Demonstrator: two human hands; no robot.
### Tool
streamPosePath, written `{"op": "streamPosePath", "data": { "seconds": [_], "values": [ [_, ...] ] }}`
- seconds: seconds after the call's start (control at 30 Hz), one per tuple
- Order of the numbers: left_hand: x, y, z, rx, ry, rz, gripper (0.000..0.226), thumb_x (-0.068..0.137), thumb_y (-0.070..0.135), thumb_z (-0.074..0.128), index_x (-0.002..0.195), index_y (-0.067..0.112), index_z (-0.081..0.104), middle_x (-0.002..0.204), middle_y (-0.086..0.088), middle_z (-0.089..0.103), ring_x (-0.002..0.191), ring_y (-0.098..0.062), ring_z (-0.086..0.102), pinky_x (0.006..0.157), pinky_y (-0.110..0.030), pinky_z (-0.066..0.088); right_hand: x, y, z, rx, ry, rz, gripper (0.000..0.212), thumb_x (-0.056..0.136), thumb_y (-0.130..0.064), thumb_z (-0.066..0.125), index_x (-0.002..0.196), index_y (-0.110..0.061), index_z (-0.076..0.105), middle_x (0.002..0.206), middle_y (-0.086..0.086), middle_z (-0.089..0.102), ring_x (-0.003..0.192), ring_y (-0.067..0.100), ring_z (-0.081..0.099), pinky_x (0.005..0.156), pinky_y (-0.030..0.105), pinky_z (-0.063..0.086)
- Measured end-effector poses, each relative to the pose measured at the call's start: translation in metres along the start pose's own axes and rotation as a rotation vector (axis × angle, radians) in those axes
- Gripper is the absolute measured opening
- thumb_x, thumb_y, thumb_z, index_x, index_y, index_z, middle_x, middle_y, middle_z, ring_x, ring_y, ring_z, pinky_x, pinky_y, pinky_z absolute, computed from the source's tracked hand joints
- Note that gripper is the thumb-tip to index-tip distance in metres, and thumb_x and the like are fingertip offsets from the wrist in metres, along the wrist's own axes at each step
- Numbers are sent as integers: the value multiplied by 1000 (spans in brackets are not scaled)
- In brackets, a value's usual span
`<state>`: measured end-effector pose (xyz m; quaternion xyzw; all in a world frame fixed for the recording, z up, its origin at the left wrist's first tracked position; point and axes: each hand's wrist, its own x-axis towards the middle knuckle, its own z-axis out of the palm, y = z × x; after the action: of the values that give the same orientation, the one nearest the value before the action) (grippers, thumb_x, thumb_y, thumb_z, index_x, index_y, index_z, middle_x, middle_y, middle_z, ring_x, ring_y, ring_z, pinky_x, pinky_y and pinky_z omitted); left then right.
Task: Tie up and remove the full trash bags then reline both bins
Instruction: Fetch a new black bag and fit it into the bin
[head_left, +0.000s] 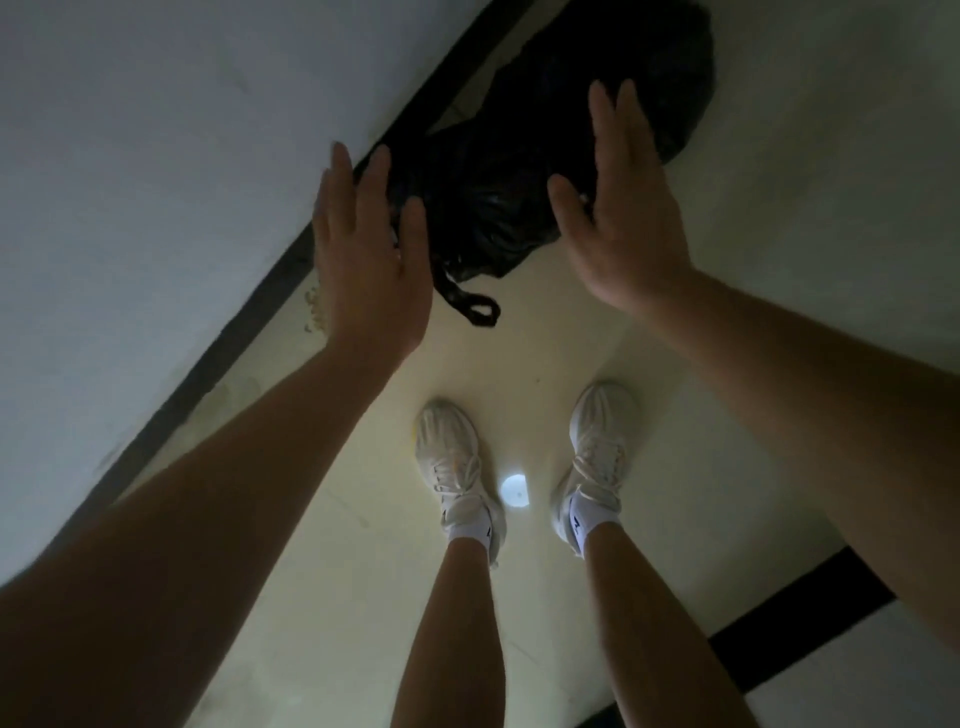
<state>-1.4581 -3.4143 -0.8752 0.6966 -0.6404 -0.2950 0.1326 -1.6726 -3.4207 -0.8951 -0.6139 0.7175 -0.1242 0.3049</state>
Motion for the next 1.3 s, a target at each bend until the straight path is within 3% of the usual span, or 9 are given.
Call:
{"op": "streamPosePath", "data": {
  "seconds": [0.07,0.1,0.33,0.47,0.6,0.77,0.9,1.03,1.3],
  "values": [
    [-10,27,-29,173,13,72,57,105,45,29,155,19,23,164,-12,10,151,-30,8,122,-45,12,-8,-19,-34,-181,81,-76,70,103,-50,34,159,-12,17,165,20,11,150,38,17,121,49,22],
    [-15,42,-45,245,13,107,59,104,48,26,156,20,20,164,-13,7,151,-31,5,121,-50,10,-14,-31,-53,-251,112,-106,70,103,-53,33,158,-12,18,165,20,11,150,40,16,121,53,19],
    [-49,172,-212,354,158,329,58,105,46,23,156,18,21,164,-15,8,151,-35,3,117,-62,11,-81,-143,-232,-373,207,-201,68,103,-51,35,158,-14,20,164,20,14,150,39,17,120,53,12],
    [-63,274,-373,406,389,495,58,104,40,33,154,11,28,161,-22,15,150,-40,8,115,-65,13,-112,-245,-386,-366,349,-301,74,103,-52,36,160,-13,9,166,18,1,152,37,7,121,56,14],
    [-84,375,-544,466,736,656,56,104,36,41,152,10,31,158,-25,22,147,-44,17,113,-67,15,-132,-369,-535,-353,632,-509,73,103,-51,37,159,-11,12,165,20,2,153,38,5,122,55,12],
    [-152,436,-698,553,1035,586,54,105,39,37,153,15,30,159,-22,23,148,-39,19,115,-64,15,-161,-490,-654,-289,827,-705,71,104,-49,33,159,-12,9,165,21,0,153,37,1,124,51,5],
    [-227,424,-750,613,1180,427,56,104,40,38,155,17,26,160,-19,20,149,-37,16,118,-59,11,-186,-534,-678,-270,865,-900,71,104,-49,35,159,-12,10,165,22,-1,153,37,1,124,49,2],
    [-306,382,-736,573,1241,104,59,104,41,38,156,17,22,163,-17,15,150,-35,11,118,-59,11,-212,-556,-646,-232,744,-1121,71,103,-47,41,158,-11,15,163,26,-1,152,42,3,122,55,8],
    [-482,306,-670,644,1098,-371,62,103,45,33,157,20,16,164,-14,7,151,-33,4,119,-59,7,-302,-601,-509,-99,418,-1441,74,102,-46,44,159,-10,13,163,27,-4,152,42,1,122,56,6]
  ]
}}
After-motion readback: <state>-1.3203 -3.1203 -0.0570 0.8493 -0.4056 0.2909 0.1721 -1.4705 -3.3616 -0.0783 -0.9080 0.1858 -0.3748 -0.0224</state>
